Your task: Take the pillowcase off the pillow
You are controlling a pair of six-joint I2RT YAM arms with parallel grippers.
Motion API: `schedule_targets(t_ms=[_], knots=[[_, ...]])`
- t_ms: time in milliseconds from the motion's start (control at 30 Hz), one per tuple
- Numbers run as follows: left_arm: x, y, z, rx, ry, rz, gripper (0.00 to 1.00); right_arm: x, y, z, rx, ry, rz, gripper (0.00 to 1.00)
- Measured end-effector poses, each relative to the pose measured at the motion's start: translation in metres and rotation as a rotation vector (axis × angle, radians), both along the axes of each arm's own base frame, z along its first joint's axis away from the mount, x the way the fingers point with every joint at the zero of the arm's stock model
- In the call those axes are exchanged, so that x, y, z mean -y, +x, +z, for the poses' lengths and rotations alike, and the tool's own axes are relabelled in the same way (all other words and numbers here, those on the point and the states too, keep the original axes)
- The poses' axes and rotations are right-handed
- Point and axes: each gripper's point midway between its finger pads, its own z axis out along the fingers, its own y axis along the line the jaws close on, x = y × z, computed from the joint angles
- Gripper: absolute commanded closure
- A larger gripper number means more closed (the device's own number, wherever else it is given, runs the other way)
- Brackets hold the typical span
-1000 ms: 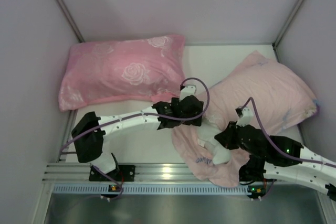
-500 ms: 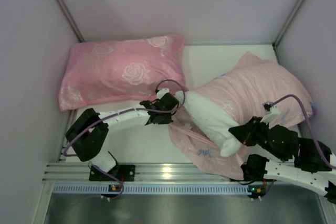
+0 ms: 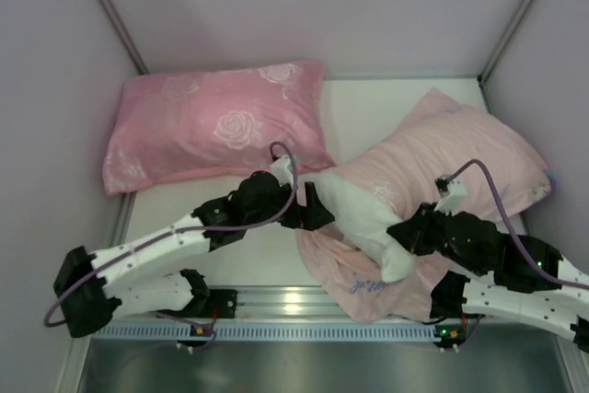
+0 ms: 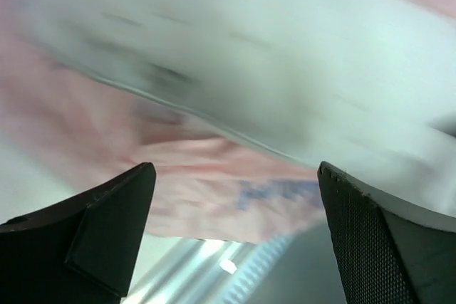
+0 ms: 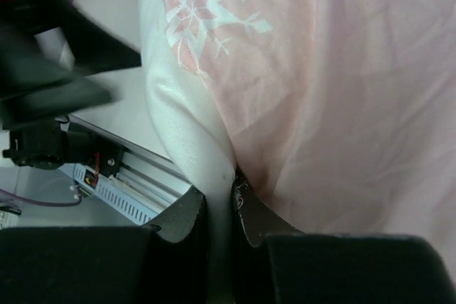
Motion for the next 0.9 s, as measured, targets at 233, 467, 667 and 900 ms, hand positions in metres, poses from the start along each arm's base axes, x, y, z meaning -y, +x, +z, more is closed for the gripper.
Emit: schedule_targets(t_ms=[233,467,667,900], knots=[[0.028,-0.116,0.105,0.069,-0.345,-0.264,0.01,-0.046,0.020,-0.011,-0.003,-0.086,0.015,1.00],[0.053,-0.129,0.026,-0.068,-0.141,-0.277,0.01,-0.075,0.033,-0.013,0.001,-0.102,0.020,1.00],[0.059,-0.119,0.013,-0.059,-0.089,-0.237,0.01,-0.089,0.036,0.010,0.024,-0.044,0.039,1.00],[0.078,-0.101,0.032,0.011,-0.076,-0.200,0.01,-0.094,0.034,0.014,0.025,-0.021,0.054,1.00]])
